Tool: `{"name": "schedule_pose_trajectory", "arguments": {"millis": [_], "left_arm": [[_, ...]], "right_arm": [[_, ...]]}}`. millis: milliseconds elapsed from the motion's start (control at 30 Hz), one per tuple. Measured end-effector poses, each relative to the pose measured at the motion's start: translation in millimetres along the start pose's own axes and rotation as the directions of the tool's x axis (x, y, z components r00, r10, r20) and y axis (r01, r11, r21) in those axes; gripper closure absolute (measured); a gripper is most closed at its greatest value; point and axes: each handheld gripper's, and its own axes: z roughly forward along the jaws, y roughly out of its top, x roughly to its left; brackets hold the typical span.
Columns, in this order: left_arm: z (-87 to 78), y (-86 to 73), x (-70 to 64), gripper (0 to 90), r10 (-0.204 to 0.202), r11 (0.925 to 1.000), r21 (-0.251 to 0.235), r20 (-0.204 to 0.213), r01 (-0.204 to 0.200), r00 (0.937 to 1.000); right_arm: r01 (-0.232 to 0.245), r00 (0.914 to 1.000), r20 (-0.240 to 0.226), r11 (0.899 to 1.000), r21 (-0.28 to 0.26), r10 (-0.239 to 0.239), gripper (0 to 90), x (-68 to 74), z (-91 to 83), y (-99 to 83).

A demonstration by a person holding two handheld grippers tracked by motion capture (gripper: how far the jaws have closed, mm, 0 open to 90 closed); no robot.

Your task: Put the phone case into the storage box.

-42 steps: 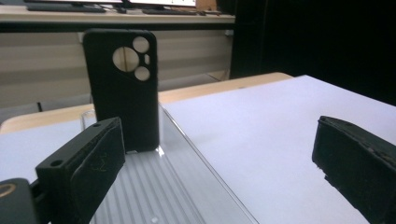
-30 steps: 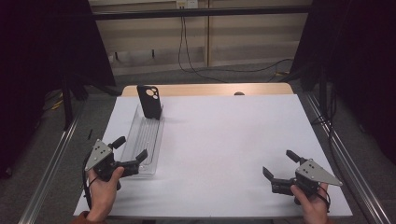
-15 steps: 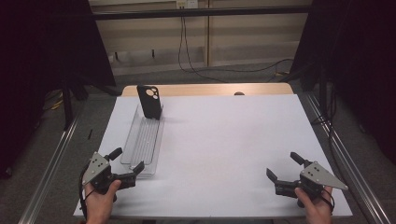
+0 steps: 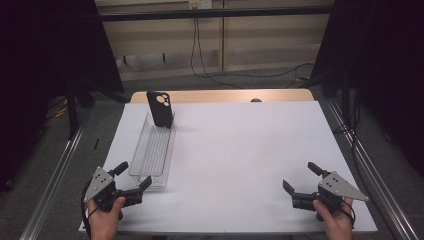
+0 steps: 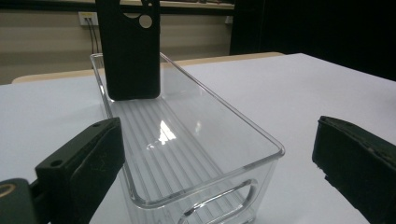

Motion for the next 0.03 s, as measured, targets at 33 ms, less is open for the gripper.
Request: {"name": "schedule_pose_trajectory", "arguments": {"millis": [33], "left_arm": [[-0.1, 0.9, -0.1, 2.4, 0.007, 1.0000, -0.002, -0.005, -0.007, 1.0000]], "right_arm": [[0.000, 1.0000, -0.002, 1.000, 0.000, 0.000, 0.0, 0.2, 0.5, -0.1]]}}
